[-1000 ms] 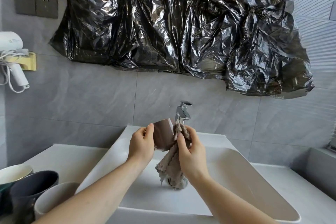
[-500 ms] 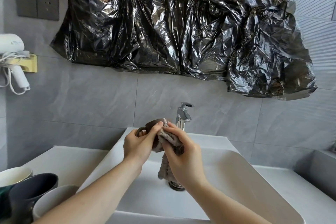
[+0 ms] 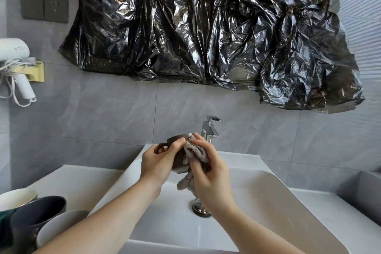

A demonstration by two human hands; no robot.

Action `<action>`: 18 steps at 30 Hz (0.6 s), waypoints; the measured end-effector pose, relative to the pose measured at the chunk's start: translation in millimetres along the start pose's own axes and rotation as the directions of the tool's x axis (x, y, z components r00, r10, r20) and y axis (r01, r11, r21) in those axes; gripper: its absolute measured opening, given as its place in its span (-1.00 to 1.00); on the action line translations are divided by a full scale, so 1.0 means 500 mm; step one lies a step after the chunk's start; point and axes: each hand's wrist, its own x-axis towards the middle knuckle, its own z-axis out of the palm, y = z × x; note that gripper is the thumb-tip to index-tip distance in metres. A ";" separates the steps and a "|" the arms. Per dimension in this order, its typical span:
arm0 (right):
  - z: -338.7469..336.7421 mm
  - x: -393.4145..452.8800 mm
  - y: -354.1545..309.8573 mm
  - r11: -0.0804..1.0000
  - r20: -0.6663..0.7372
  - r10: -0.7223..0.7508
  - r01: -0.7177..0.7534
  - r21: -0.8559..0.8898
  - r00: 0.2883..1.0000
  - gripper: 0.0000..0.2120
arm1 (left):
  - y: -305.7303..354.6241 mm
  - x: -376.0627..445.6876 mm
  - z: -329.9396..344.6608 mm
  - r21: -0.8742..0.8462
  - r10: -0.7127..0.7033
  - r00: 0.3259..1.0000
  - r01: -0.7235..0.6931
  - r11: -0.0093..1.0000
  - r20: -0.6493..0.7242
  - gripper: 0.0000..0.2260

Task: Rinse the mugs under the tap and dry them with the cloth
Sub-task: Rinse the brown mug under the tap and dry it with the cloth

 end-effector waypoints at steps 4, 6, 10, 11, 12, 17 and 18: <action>-0.017 0.004 -0.004 0.967 -0.089 0.221 -0.206 0.147 0.971 -0.83 | 0.005 -0.004 -0.001 -0.038 -0.022 0.991 0.027 0.999 0.131 -0.46; -0.022 0.007 -0.001 0.924 -0.103 0.326 -0.293 0.245 0.940 -0.79 | 0.007 -0.008 0.001 -0.031 -0.045 0.974 0.053 0.998 0.222 -0.41; -0.024 0.007 0.001 0.941 -0.161 0.298 -0.261 0.213 0.941 -0.79 | 0.006 -0.013 0.005 0.040 -0.003 0.986 -0.004 0.999 0.168 -0.21; -0.025 0.007 0.001 0.946 -0.177 0.288 -0.251 0.205 0.941 -0.80 | 0.003 -0.014 0.006 0.076 0.040 0.991 -0.050 0.996 0.126 -0.23; -0.024 0.007 0.001 0.950 -0.192 0.283 -0.247 0.192 0.940 -0.80 | 0.000 -0.015 0.007 0.119 0.094 0.992 -0.104 0.987 0.086 -0.29; -0.014 0.003 -0.006 0.978 -0.202 0.205 -0.195 0.068 0.958 -0.73 | -0.010 -0.030 0.026 0.194 0.203 0.973 -0.221 0.956 0.109 -0.55; -0.012 0.003 -0.007 0.982 -0.181 0.189 -0.183 0.050 0.965 -0.71 | -0.013 -0.033 0.030 0.179 0.169 0.976 -0.192 0.965 0.136 -0.54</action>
